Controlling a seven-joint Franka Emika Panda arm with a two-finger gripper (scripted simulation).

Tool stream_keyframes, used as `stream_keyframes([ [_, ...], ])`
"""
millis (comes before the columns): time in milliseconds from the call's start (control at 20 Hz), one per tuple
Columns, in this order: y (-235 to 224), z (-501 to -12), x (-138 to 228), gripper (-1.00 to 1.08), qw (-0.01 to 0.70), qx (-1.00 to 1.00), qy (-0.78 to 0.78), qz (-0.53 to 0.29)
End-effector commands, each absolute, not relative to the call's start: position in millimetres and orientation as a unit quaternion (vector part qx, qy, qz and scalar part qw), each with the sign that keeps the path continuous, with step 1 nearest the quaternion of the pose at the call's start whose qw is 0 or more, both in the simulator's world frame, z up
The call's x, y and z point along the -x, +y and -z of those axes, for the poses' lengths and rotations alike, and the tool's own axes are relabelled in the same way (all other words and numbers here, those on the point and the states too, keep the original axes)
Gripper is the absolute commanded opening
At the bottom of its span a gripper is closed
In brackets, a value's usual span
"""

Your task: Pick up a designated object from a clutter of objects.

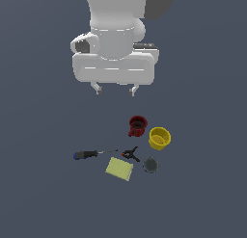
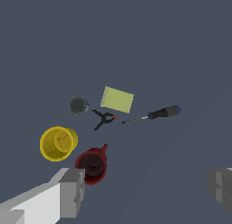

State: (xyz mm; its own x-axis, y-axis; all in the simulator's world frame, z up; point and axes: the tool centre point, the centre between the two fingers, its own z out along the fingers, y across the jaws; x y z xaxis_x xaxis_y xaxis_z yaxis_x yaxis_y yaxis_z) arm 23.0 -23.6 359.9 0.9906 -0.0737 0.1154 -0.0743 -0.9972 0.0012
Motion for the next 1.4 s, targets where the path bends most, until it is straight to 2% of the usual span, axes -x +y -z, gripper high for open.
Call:
stream_keyframes([
  [0, -23.7, -359.9, -23.0, 1.00, 0.003, -0.998, -0.037, -0.058],
  [750, -40.2, -365.0, -22.9, 1.00, -0.006, -0.997, -0.056, -0.060],
  [1350, -34.2, -342.4, -34.0, 1.00, -0.011, -0.992, -0.114, -0.054],
])
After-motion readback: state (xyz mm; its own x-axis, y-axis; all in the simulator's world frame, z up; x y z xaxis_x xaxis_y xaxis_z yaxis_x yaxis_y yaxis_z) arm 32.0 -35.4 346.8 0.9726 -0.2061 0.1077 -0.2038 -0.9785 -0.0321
